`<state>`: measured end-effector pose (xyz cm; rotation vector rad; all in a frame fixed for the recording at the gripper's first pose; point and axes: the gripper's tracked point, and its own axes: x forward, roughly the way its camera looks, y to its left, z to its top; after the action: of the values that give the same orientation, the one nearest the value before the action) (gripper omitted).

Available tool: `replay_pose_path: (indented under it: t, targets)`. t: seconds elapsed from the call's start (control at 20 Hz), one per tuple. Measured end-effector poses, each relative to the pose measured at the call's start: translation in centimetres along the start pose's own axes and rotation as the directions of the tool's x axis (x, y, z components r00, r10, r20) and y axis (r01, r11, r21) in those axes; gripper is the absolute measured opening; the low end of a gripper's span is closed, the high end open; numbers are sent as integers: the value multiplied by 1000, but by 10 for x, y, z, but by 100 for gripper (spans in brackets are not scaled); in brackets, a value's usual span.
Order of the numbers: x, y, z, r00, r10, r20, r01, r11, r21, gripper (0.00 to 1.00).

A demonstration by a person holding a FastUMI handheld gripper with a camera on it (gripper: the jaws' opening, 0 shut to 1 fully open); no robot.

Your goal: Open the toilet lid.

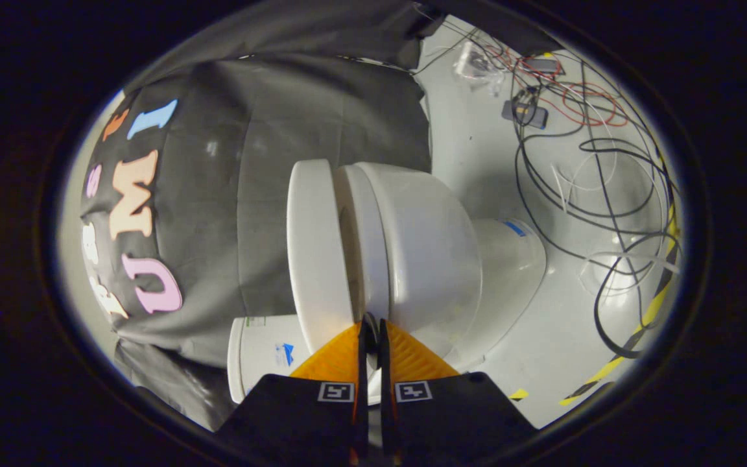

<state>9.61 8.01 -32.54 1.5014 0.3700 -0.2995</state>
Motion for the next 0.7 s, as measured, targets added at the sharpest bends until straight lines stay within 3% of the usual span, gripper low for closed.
replay_pose_path:
  t: [0.15,0.3,0.5,0.7]
  targets:
    - [-3,1,-1,999,-46,5,46,994,-98,1]
    - [-8,18,-2,999,-24,33,26,997,-70,1]
    - [-20,51,-5,998,1,69,16,971,-237,0]
    - [-27,69,-5,989,-53,140,92,953,-289,0]
